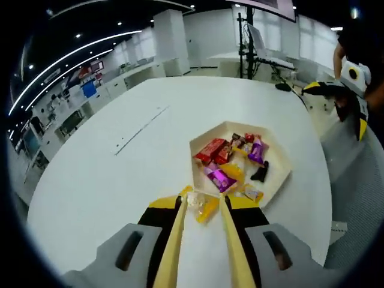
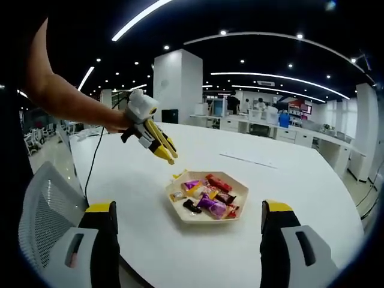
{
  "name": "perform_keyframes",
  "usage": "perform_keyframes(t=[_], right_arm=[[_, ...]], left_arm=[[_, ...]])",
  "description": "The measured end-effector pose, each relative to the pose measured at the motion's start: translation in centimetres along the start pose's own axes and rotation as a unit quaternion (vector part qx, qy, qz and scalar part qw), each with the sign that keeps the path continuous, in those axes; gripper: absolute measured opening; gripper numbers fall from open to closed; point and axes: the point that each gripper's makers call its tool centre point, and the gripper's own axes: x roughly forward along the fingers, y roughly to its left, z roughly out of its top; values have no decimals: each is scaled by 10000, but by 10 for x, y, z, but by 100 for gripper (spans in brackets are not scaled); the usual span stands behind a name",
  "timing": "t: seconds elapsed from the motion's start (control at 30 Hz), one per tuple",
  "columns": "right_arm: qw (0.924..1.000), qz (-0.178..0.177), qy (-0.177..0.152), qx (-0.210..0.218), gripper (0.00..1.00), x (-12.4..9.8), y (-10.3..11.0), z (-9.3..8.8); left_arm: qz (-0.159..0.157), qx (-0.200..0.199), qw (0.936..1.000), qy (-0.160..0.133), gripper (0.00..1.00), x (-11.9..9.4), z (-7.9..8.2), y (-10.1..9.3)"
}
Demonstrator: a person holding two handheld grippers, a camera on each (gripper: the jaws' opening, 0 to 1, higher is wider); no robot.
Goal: Place the target food into the container with the food tongs after gripping and lifting it, then release it inside without dropping or visibly crushing the food.
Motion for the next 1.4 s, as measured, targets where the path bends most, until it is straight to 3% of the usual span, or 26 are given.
perform_keyframes(t=[0.3, 0.53, 0.77, 0.93, 1.27, 1.4], right_arm=[[10000, 18, 74, -14, 96, 1, 1, -2], [10000, 17, 81, -13, 95, 1, 1, -2], [10000, -15, 55, 24, 95, 0, -1, -2], [10000, 3, 64, 16, 95, 1, 0, -2], [10000, 17, 74, 19, 95, 1, 0, -2], [10000, 34, 88, -3, 95, 1, 1, -3]], left_arm=[[152, -584, 9980, 189, 25, 14, -26, 10], [149, -792, 9958, 443, 25, 34, -41, 12], [-38, -1052, 9920, 698, 23, 43, -49, 1], [-65, -1210, 9901, 711, 19, 43, -48, 2], [-231, -809, 9924, 898, 13, 26, -58, -4], [-655, -563, 9899, 1127, 15, 10, -66, -14]])
